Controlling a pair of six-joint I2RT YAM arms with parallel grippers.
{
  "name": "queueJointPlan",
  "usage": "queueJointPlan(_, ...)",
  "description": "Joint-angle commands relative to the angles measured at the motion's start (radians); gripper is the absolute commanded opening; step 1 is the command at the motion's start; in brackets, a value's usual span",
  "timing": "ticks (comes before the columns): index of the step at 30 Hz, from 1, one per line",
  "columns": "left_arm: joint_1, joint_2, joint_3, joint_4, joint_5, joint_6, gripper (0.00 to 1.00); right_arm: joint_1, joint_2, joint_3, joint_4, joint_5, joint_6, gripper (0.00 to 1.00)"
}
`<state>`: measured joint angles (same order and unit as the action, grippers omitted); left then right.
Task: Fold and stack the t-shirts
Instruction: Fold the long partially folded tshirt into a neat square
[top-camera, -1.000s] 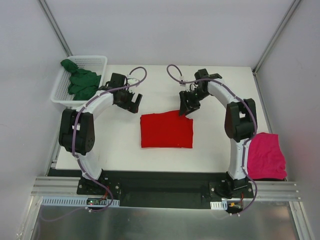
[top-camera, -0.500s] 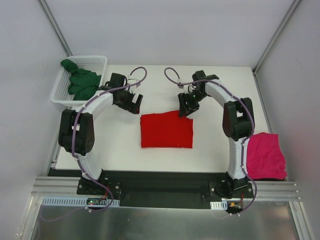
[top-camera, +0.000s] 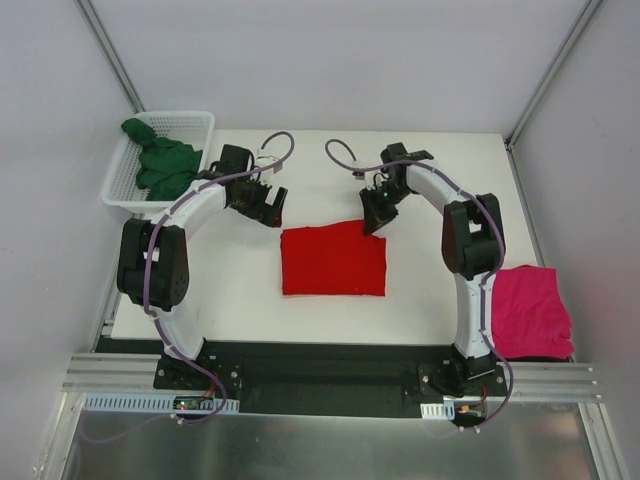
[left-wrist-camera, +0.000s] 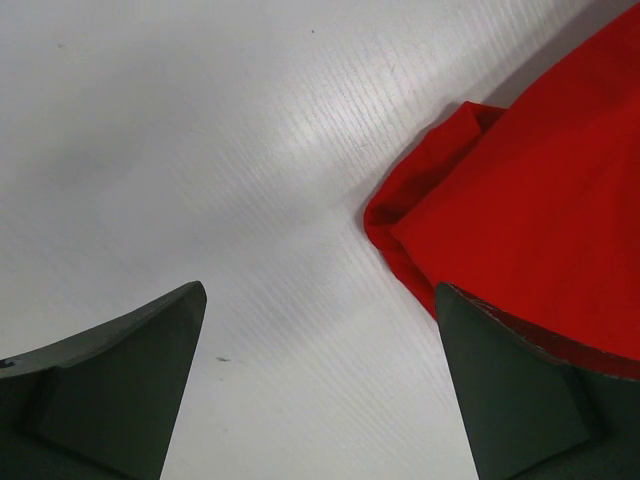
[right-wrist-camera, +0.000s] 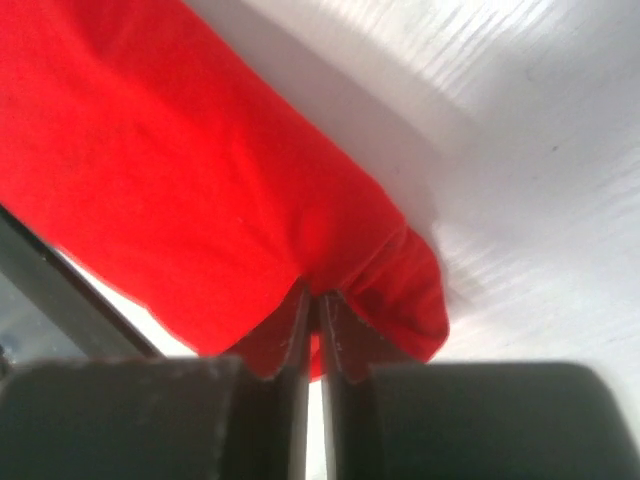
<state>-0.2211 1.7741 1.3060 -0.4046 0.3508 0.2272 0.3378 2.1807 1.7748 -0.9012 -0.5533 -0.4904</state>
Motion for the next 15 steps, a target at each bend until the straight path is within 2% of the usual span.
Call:
queueJointPlan(1,0.006,-0.024,0.048,-0.008,0.043,0.003,0.99,0.010,-0.016,0.041,-0.008,0.015,-0.011,0.01)
queueJointPlan(15,0.005,-0.004,0.078,-0.008,0.047,0.014,0.99,-0.025,-0.157,-0.066,-0.122,0.018,-0.086,0.01)
